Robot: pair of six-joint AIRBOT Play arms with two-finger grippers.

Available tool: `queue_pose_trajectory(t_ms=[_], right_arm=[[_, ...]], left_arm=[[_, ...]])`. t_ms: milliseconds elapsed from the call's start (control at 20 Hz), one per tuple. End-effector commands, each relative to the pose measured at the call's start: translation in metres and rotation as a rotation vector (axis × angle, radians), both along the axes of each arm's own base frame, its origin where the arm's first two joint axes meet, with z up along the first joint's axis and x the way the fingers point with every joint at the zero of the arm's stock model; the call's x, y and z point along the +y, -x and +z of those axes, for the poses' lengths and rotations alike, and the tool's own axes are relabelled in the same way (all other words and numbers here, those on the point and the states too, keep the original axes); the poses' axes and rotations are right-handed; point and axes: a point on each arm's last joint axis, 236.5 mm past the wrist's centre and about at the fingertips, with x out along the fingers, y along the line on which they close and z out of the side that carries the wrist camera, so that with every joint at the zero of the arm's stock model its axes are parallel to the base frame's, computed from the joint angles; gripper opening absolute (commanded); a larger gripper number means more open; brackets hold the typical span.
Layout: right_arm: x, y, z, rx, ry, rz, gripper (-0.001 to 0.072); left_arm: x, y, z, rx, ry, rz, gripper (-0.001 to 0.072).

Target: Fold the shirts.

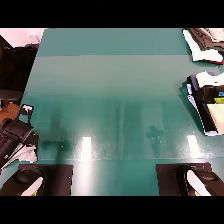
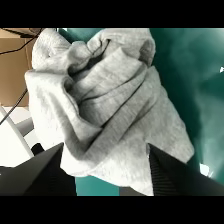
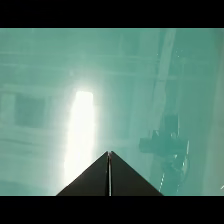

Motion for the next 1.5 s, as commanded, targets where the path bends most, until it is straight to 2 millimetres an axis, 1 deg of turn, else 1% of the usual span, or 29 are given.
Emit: queue_pose_trajectory(t_ms=[0,50,100,150,200,250,300,350,450,500,550,600,650,750,800,850,900,950,1000,1050,1150,1250,1400,1450], right_arm=[[0.0,0.001,-0.001,0.005,0.0,0.002,0.0017],[0.001,0.001,-0.001,0.005,0.0,0.003,0.0017],[0.0,0.001,-0.001,0.005,0.0,0.002,0.0017],[0.0,0.001,-0.001,0.004,0.0,0.003,0.0017],[0.0,0.001,-0.001,0.004,0.0,0.002,0.0017],[0.0,0.001,0.0,0.003,0.001,0.002,0.0017],[0.0,0.0,0.0,0.001,0.001,0.001,0.0017],[0.0,0.0,0.0,0.0,0.001,0.001,0.0017],[0.0,0.0,0.0,0.0,0.0,0.001,0.0017],[0.0,0.0,0.0,0.0,-0.001,0.001,0.0017],[0.0,0.0,0.0,-0.001,0.0,0.0,0.0017],[0.0,-0.001,0.001,-0.005,0.0,-0.001,0.0017],[0.0,-0.001,0.001,-0.008,0.0,-0.002,0.0017],[0.0,-0.002,0.001,-0.009,0.0,-0.002,0.0017],[0.0,-0.002,0.002,-0.012,0.0,-0.003,0.0017],[0.0,-0.003,0.002,-0.017,0.0,-0.005,0.0017],[-0.001,-0.004,0.003,-0.021,0.001,-0.007,0.0017],[-0.001,-0.005,0.003,-0.026,0.001,-0.008,0.0017],[-0.001,-0.007,0.004,-0.033,0.001,-0.01,0.0017],[-0.002,-0.008,0.005,-0.041,0.001,-0.013,0.0017],[-0.002,-0.01,0.006,-0.048,0.001,-0.016,0.0017],[-0.002,-0.01,0.006,-0.048,0.001,-0.016,0.0017],[-0.002,-0.01,0.006,-0.047,0.001,-0.016,0.0017],[-0.002,-0.009,0.006,-0.047,0.001,-0.016,0.0017]], left_arm=[[0.004,0.001,-0.004,-0.002,-0.02,-0.004,0.0493],[0.004,0.001,-0.004,-0.002,-0.021,-0.004,0.0238],[0.004,0.001,-0.004,-0.002,-0.021,-0.004,0.0033],[0.005,0.001,-0.003,-0.003,-0.021,-0.002,0.0021],[0.004,-0.001,0.002,-0.01,-0.021,0.005,0.0021],[0.002,-0.008,0.013,-0.037,-0.013,0.006,0.0021],[-0.004,-0.024,0.031,-0.082,0.009,-0.016,0.0021],[-0.013,-0.041,0.053,-0.131,0.045,-0.056,0.0021],[-0.044,-0.078,0.117,-0.284,0.178,-0.153,0.0021],[-0.068,-0.094,0.156,-0.38,0.274,-0.23,0.0021],[-0.095,-0.105,0.194,-0.47,0.376,-0.317,0.002],[-0.127,-0.111,0.236,-0.568,0.494,-0.416,0.002],[-0.157,-0.111,0.278,-0.665,0.607,-0.51,0.002],[-0.202,-0.102,0.343,-0.812,0.78,-0.652,0.002],[-0.22,-0.097,0.368,-0.854,0.848,-0.716,0.002],[-0.234,-0.095,0.383,-0.868,0.9,-0.76,0.002],[-0.25,-0.096,0.392,-0.862,0.958,-0.8,0.002],[-0.266,-0.1,0.396,-0.841,1.008,-0.844,0.002],[-0.279,-0.108,0.394,-0.811,1.049,-0.868,0.002],[-0.291,-0.119,0.388,-0.77,1.096,-0.871,0.002],[-0.322,-0.143,0.364,-0.662,1.183,-0.888,0.002],[-0.356,-0.162,0.33,-0.549,1.199,-0.934,0.002],[-0.422,-0.182,0.262,-0.38,1.222,-0.995,0.0021],[-0.438,-0.191,0.242,-0.352,1.225,-0.992,0.0021]])
